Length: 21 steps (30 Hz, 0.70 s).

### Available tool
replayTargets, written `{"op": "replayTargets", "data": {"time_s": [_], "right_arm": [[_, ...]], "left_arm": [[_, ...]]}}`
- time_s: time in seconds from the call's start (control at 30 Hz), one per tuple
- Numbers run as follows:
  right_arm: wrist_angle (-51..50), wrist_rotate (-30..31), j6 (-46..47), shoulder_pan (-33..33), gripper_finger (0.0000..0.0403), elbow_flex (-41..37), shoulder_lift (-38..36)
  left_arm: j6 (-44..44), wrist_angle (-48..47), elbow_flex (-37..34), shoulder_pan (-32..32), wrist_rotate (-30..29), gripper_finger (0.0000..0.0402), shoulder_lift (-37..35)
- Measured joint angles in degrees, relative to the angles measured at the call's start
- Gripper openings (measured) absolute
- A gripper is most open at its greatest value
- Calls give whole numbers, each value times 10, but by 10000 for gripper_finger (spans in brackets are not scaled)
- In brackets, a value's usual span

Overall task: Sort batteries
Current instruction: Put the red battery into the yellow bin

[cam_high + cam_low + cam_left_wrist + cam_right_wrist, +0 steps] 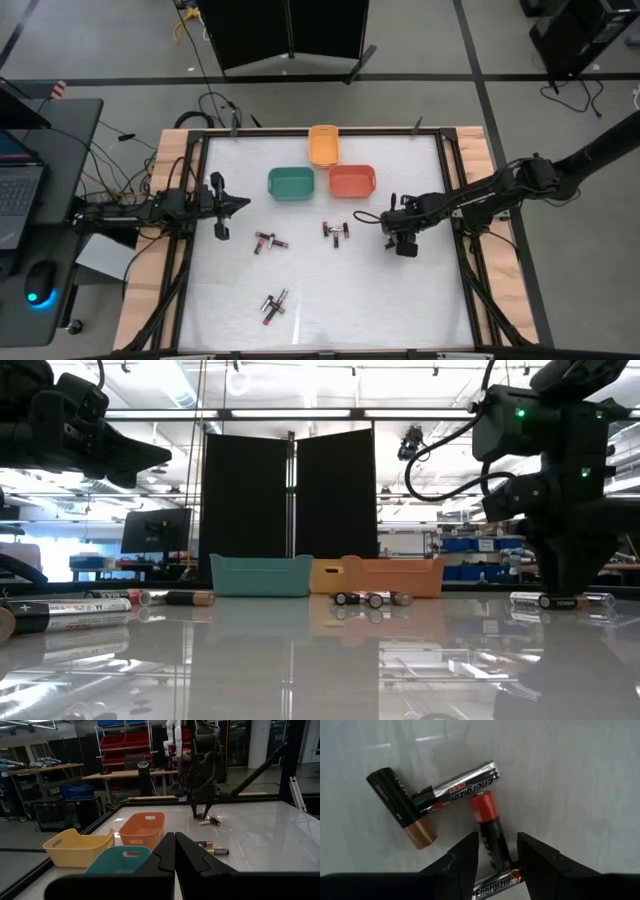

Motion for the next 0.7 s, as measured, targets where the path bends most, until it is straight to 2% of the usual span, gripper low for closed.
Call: {"op": "replayTargets", "data": {"time_s": [0.17, 0.33, 0.53, 0.7], "right_arm": [[3, -10, -2, -3, 114, 0, 0], [4, -13, -5, -4, 56, 0, -2], [-18, 9, -11, -4, 56, 12, -1], [-84, 40, -11, -5, 56, 76, -1]], "left_arm": [[0, 0, 0, 0, 0, 10, 0], [0, 0, 0, 0, 0, 10, 0], [-17, -1, 0, 0, 0, 10, 0], [-17, -1, 0, 0, 0, 10, 0]]}}
